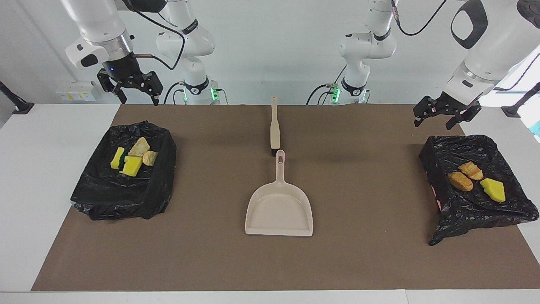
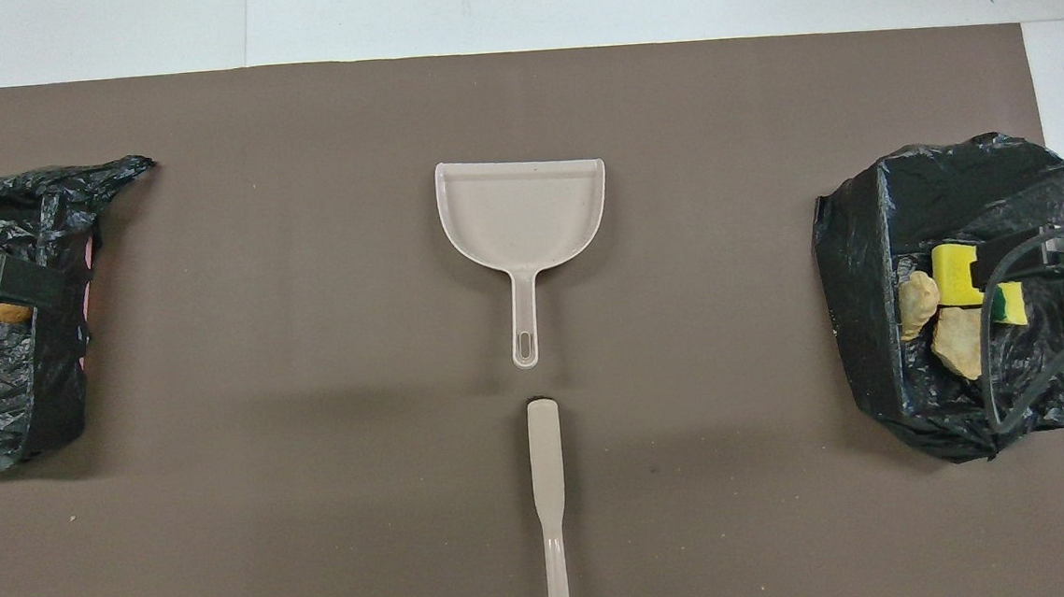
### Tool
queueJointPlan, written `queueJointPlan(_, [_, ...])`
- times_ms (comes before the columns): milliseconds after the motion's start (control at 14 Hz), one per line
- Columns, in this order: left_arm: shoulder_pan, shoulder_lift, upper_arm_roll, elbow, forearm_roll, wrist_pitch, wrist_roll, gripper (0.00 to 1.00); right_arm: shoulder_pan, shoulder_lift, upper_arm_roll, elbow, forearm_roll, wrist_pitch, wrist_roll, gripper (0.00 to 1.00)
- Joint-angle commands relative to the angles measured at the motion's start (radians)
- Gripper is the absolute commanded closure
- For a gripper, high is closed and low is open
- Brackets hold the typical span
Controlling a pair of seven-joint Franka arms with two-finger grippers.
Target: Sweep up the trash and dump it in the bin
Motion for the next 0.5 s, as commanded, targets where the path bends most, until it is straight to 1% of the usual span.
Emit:
queueJointPlan(0, [0.001,-0.046,-0.002,-0.054,0.023,0.021,0.03,0.0,-0.004,-0.015,-0.002,-0.014,-0.012,0.009,-0.035,0.0])
queueJointPlan(427, [-0.009,-0.046,-0.007,-0.057,0.023,0.04,0.032,0.0,-0.006,-0.015,-0.002,-0.014,-0.011,0.009,-0.035,0.0])
